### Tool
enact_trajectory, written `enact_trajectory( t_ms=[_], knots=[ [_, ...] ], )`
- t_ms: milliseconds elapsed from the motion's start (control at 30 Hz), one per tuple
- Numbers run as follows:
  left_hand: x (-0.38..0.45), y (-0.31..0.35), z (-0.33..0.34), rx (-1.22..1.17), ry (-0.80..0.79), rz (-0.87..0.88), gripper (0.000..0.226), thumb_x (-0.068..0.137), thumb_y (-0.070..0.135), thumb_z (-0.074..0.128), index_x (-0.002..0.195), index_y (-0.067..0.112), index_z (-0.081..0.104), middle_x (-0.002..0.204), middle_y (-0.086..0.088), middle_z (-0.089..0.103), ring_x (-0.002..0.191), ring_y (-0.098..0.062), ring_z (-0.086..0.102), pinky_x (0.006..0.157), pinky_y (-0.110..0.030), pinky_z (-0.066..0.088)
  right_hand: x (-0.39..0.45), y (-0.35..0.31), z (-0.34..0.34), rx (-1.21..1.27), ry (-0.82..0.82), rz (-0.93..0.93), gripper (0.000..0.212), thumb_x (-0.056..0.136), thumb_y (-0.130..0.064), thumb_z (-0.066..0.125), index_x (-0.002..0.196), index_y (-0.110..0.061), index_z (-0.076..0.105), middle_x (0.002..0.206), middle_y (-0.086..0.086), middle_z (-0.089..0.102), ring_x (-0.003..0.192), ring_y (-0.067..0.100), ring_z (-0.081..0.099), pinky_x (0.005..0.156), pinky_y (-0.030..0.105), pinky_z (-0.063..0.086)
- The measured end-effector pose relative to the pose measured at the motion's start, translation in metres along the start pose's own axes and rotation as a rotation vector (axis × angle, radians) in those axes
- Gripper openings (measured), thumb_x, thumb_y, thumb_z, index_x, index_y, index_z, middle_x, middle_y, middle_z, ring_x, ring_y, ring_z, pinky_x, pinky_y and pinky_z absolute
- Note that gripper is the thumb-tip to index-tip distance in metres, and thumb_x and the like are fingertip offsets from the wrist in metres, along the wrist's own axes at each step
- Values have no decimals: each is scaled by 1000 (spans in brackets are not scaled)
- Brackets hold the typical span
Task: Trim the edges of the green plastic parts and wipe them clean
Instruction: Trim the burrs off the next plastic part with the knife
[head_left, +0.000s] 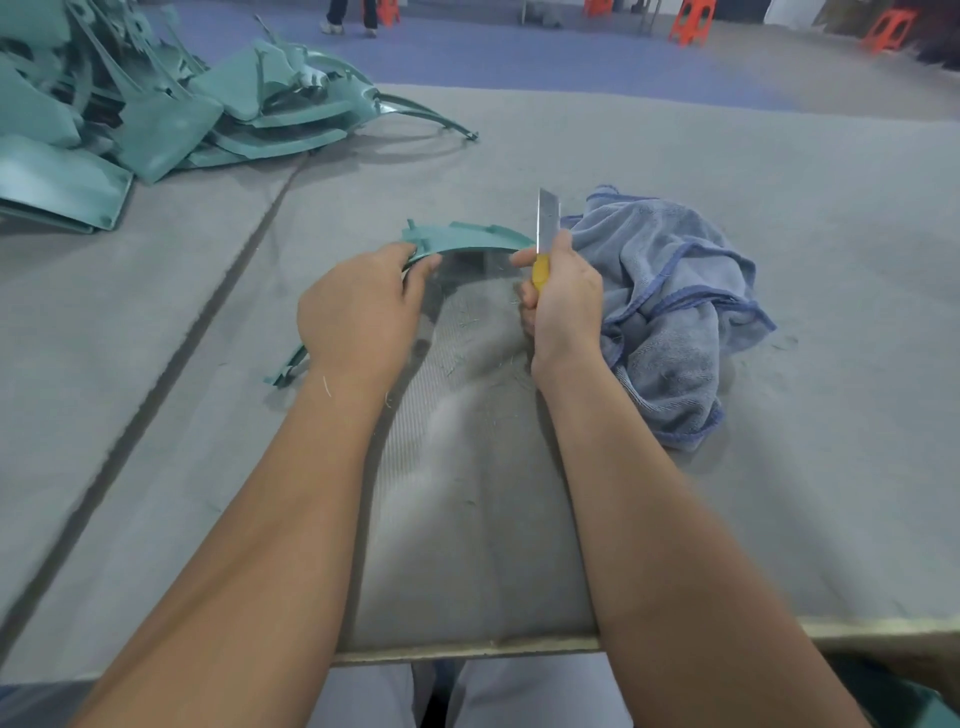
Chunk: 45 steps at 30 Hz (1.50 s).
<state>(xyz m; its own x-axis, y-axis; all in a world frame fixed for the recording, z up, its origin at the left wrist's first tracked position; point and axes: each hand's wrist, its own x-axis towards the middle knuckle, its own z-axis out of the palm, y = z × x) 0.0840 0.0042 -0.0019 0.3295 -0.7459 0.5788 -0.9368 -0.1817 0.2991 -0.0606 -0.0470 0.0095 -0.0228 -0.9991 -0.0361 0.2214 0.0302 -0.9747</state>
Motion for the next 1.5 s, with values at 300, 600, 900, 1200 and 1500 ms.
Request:
enact_trajectory(
  t_ms=[300,600,900,1200,1500],
  knots=[
    [4,-1,-1,28,23,-66,47,101,53,32,92,20,64,74,-5,62,66,-29,52,50,-30,27,-8,9,3,-588,-48,-356,23,102,-33,37,114,-18,49,89,-7,56,83,13,53,75,34,41],
    [2,2,2,13,24,-54,45,102,47,34,110,14,64,89,-11,68,76,-32,56,56,-33,34,-2,3,5,-67,-50,-52,14,95,-24,60,85,-14,55,62,-7,49,53,6,42,51,21,35],
    [5,-7,-14,-280,234,163,42,101,43,39,118,16,67,83,-6,70,74,-23,61,66,-33,43,-3,-6,-2,385,-323,135,11,97,-25,55,91,-17,58,106,4,60,93,20,66,66,29,54],
    [3,-12,-7,-265,126,178,42,94,44,43,123,23,66,77,0,60,77,-22,52,73,-36,39,4,-6,-7,465,-212,157,11,95,-21,56,87,-13,54,97,6,60,69,18,67,57,24,50],
    [-9,15,-4,-511,31,-2,43,91,35,50,64,2,60,59,-8,53,58,-23,49,60,-35,41,9,-4,-2,644,4,182,11,95,-2,54,84,-2,56,68,5,60,54,12,64,56,19,54]
  ],
)
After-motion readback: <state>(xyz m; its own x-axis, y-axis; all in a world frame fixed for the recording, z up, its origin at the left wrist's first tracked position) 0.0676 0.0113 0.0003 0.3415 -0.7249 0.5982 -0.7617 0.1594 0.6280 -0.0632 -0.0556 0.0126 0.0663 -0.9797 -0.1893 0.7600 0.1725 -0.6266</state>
